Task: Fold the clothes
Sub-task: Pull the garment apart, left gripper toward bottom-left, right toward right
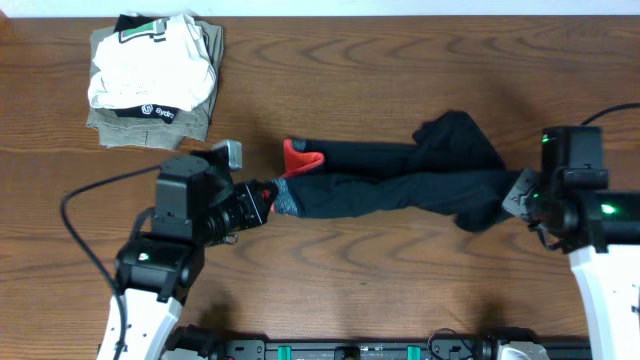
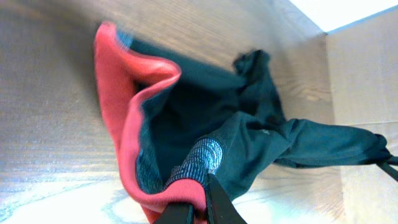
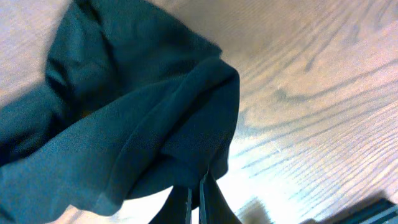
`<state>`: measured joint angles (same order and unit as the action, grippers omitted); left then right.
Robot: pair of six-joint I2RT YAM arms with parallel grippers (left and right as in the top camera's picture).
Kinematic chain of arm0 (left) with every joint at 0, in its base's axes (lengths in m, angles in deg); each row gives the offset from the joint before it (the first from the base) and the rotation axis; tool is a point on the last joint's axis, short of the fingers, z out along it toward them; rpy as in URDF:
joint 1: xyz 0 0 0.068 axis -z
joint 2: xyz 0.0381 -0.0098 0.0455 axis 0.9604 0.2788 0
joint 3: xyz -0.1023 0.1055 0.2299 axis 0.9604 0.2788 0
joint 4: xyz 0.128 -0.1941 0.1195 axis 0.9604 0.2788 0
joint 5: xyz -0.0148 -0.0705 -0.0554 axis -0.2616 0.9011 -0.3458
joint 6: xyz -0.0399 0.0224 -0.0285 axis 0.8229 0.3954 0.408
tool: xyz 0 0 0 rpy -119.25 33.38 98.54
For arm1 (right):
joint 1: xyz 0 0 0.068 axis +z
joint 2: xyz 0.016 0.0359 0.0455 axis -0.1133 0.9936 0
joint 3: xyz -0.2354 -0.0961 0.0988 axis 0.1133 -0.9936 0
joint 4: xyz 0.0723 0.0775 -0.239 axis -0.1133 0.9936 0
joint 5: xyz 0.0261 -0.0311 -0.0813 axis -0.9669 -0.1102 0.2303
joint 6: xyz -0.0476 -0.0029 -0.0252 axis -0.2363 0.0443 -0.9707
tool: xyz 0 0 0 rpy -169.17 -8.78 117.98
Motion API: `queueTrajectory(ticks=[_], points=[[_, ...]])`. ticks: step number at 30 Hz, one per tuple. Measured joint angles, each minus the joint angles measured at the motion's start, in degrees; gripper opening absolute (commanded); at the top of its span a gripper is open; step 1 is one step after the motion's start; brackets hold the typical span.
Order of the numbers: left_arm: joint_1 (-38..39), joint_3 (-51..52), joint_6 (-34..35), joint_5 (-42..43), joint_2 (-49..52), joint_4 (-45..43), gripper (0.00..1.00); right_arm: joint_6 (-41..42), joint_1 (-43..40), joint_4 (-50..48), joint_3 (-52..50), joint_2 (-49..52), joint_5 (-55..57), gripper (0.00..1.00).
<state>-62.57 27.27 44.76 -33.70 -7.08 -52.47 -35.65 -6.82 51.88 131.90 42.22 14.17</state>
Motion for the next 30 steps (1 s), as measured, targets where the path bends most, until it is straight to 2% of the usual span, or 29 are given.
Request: queueTrajectory(ticks=[11, 30], points=[[0.0, -19.2, -2.9, 0.1, 0.0, 13.5, 0.06, -0.4, 0.0, 6.8, 14.5, -0.5, 0.0, 0.01], [0.0, -44.7, -3.7, 0.2, 0.1, 31.4, 0.06, -0.4, 0.0, 11.2, 24.1, -2.6, 0.0, 0.01]])
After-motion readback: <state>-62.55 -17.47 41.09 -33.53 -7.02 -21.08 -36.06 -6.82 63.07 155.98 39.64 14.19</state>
